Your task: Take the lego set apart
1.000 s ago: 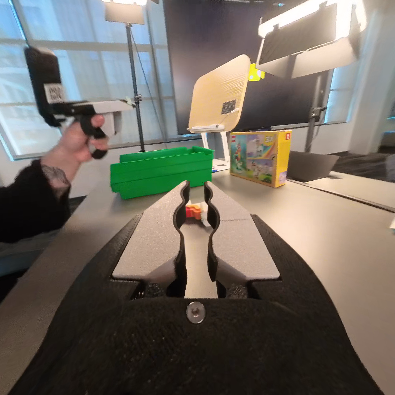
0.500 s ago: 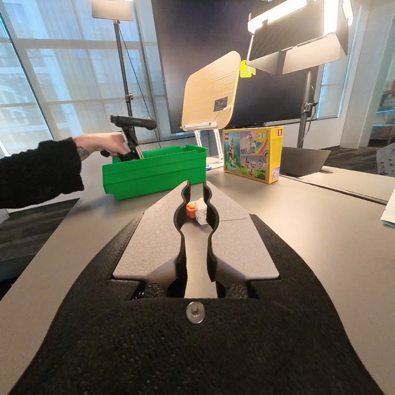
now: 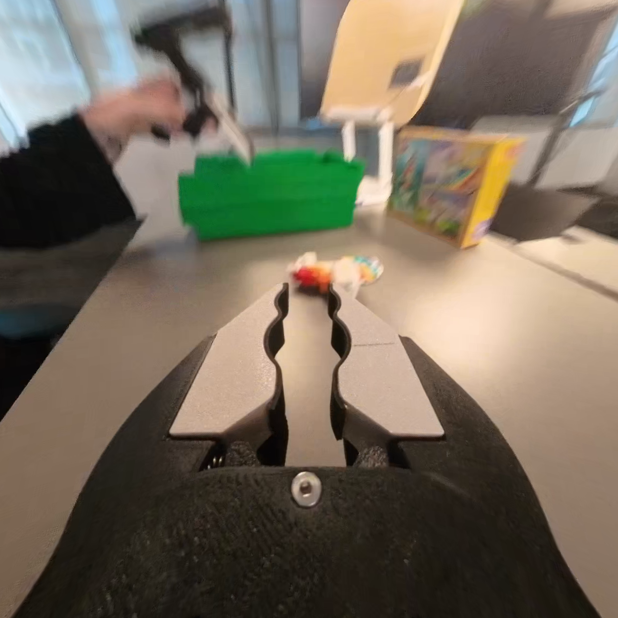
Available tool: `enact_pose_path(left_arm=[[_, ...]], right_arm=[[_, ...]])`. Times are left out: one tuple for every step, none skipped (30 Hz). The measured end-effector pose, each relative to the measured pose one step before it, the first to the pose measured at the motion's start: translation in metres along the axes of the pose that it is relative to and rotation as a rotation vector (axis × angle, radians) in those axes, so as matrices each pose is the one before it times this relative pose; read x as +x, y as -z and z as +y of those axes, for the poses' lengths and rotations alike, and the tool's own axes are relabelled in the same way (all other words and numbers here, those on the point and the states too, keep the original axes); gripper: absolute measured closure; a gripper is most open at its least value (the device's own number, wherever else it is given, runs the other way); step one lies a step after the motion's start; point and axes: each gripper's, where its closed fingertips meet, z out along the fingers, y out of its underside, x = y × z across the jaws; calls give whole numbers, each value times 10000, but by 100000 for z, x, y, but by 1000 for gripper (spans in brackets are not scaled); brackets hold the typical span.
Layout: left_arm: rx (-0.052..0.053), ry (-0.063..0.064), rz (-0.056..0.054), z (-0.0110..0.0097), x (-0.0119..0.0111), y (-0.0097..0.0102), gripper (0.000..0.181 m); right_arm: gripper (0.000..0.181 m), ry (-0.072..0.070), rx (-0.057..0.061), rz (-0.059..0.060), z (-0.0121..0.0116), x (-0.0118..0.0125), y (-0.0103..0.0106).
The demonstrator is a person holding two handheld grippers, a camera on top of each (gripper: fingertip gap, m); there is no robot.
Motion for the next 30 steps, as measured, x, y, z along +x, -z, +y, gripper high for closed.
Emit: enact_pose_path(left_arm=[[835, -636, 599, -952, 2908, 1103, 139], [705, -641, 710, -807, 3092, 721, 140], [581, -598, 791, -691, 3108, 316, 140], [427, -528, 807, -521, 2922, -137, 141], [233, -470, 821, -299, 2652, -532, 142], [96, -396, 762, -85, 2248, -894, 143], [9, -359, 755, 56, 1938, -1171, 143], [-4, -366, 758, 104, 1649, -1360, 143], [-96, -291, 638, 267, 1182, -1469, 145], [-201, -97, 386, 421, 510, -1486, 146], [-202, -117, 371, 397, 334, -1425, 146], [-142, -192, 407, 303, 298, -1333, 146], [-127, -140, 273, 228, 42, -1190, 147], [-148, -177, 199, 176, -55, -1050, 147], [-130, -222, 131, 91, -161, -942, 147], [-113, -178, 21, 33, -326, -859, 148], [-171, -195, 72, 69, -256, -852, 149], [-204, -283, 113, 113, -166, -823, 154], [-226, -284, -47, 148, -374, -789, 158], [-287, -304, -100, 204, -396, -768, 158], [-299, -334, -132, 237, -394, -732, 159], [-300, -332, -194, 236, -414, -646, 158], [-243, -391, -167, 144, -267, -550, 158], [-214, -397, -224, 122, -267, -447, 159], [-239, -391, -278, 176, -271, -359, 160], [-253, -411, -173, 198, -69, -297, 162], [-113, -367, -265, -20, -138, -196, 163], [18, -346, -248, -206, -89, -113, 165], [-16, -290, -138, -149, 25, -83, 167], [-128, -191, -126, 13, -27, -116, 168]], right_arm=[[157, -150, -990, -653, 1318, -1078, -498], [150, -216, -705, -437, 920, -722, -581], [144, -48, -426, -177, 491, -343, -538], [142, 120, -235, -86, 185, -241, -503], [141, 155, -160, -68, 42, -202, -531], [142, 104, -231, -66, 128, -138, -595], [143, 69, -375, -72, 326, -66, -654], [144, 68, -480, -29, 478, 35, -681], [145, 73, -520, 25, 532, 117, -655], [145, 81, -504, 30, 543, 89, -576], [146, 84, -451, 20, 494, 31, -469], [148, 80, -361, 45, 415, 0, -341], [148, 99, -163, 62, 177, -15, -171], [149, 83, -1, 71, 12, 2, 15], [150, 11, 3, 76, 56, 79, 71], [151, -48, -10, 41, 86, 101, 92], [153, -54, -1, 15, 70, 72, 81], [164, 3, 2, 10, 32, 25, 56], [174, 88, -7, 52, 17, -7, 18], [176, 209, -13, 148, 25, 24, 6], [176, 327, -1, 232, 14, 55, 25], [176, 394, 9, 302, 19, 97, 64], [176, 435, 43, 325, -11, 102, 109], [176, 421, 41, 309, 2, 111, 134], [175, 389, -43, 293, 94, 135, 135], [175, 420, -126, 294, 180, 165, 102], [175, 472, -138, 294, 132, 159, 73], [175, 455, -74, 249, -66, 74, 53], [175, 378, -18, 208, -245, 45, 34], [175, 337, -8, 214, -322, 92, 28]])
